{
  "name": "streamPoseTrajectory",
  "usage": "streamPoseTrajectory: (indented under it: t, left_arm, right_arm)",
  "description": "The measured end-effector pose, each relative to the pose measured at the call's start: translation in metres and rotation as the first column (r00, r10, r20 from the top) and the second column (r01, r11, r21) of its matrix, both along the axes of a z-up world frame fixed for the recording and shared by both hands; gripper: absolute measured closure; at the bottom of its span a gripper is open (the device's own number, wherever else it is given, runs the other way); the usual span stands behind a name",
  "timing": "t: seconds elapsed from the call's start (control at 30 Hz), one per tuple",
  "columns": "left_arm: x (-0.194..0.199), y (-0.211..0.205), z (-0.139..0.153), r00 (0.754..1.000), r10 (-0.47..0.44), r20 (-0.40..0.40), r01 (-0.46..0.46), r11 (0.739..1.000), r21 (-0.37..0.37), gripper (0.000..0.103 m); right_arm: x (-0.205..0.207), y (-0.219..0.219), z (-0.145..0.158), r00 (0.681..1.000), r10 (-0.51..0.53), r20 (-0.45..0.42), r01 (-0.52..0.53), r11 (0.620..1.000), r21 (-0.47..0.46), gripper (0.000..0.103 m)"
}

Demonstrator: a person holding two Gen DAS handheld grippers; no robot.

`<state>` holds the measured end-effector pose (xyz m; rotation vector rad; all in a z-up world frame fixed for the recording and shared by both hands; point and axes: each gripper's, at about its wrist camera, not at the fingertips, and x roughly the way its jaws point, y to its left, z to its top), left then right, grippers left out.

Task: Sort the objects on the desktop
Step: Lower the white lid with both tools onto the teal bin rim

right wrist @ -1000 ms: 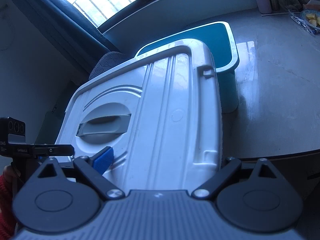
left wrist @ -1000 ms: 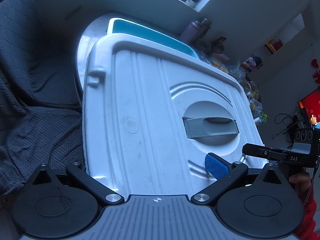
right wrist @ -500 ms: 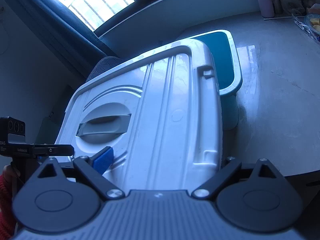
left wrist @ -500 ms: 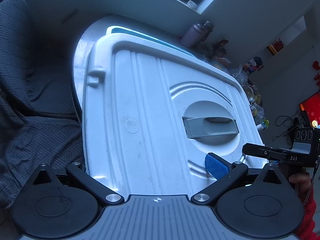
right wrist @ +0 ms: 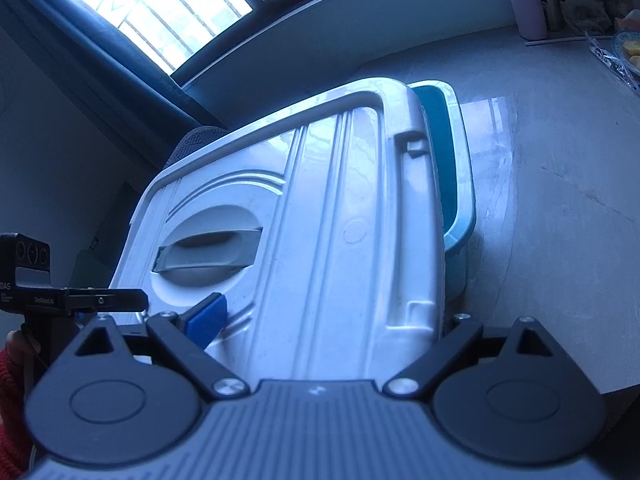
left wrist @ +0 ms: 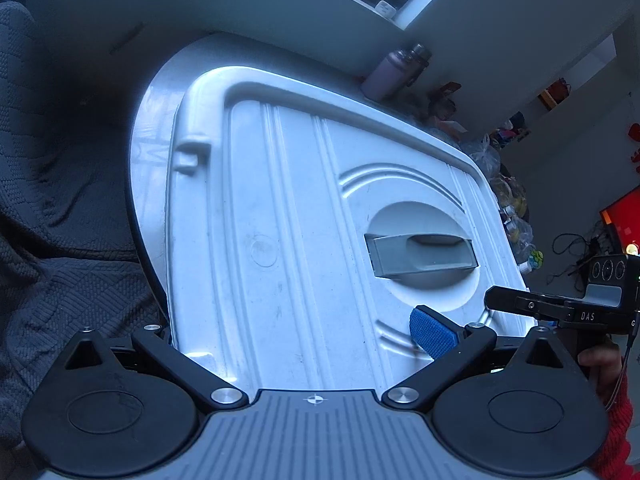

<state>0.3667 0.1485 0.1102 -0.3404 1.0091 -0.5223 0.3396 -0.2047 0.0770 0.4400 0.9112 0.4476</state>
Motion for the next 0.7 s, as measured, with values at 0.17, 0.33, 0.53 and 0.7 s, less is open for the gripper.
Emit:
streamPoseTrajectory:
  t: [0.17,0.33,0.53,0.7]
  left_arm:
    - [0.019,-0.004,0.002,1.0,0.002,-0.001,-0.002,1.0,0.003,0.0]
    - [0.035,-0.008,0.001,1.0,0.0,-0.008,0.0,1.0,0.003,0.0]
    - [0.049,-0.013,0.001,1.0,0.003,-0.01,-0.003,1.0,0.002,0.0]
    - [0.058,-0.015,0.0,1.0,0.01,-0.016,-0.01,1.0,0.001,0.0]
  right_arm:
    - [0.013,-0.005,0.0,1.0,0.002,0.0,-0.002,1.0,0.004,0.009]
    - [0.024,-0.006,-0.002,1.0,0.0,-0.007,0.0,1.0,0.003,0.009]
    - [0.037,-0.009,0.0,1.0,0.004,-0.011,-0.004,1.0,0.002,0.009]
    - [0.049,-0.011,0.001,1.0,0.008,-0.017,-0.008,1.0,0.001,0.009]
